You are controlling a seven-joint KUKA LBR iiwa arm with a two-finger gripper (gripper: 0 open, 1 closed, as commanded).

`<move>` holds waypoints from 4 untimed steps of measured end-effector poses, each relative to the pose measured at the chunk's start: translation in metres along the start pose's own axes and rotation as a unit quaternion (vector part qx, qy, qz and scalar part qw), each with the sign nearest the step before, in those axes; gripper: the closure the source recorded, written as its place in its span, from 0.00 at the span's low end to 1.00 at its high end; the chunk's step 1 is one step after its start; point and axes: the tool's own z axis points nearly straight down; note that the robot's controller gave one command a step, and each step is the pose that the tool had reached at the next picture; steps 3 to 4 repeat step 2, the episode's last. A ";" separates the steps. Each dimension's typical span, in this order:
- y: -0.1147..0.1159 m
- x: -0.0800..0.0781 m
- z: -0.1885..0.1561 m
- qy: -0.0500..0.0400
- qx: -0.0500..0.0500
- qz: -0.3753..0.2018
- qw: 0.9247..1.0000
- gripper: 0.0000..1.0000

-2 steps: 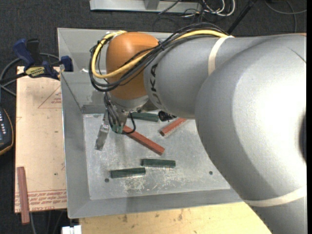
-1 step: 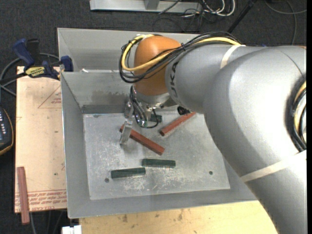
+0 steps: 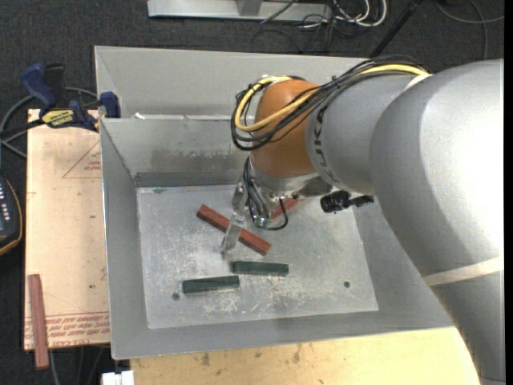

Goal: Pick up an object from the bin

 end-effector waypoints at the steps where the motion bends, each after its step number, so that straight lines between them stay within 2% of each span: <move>1: 0.003 0.000 0.000 -0.001 -0.001 -0.002 1.000 1.00; 2: -0.014 -0.016 -0.133 -0.006 -0.004 0.001 1.000 1.00; 4: -0.014 -0.016 -0.133 -0.006 -0.004 0.001 1.000 1.00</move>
Offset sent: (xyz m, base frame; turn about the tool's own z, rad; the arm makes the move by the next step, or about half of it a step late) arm 0.0000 0.0000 0.0000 0.0000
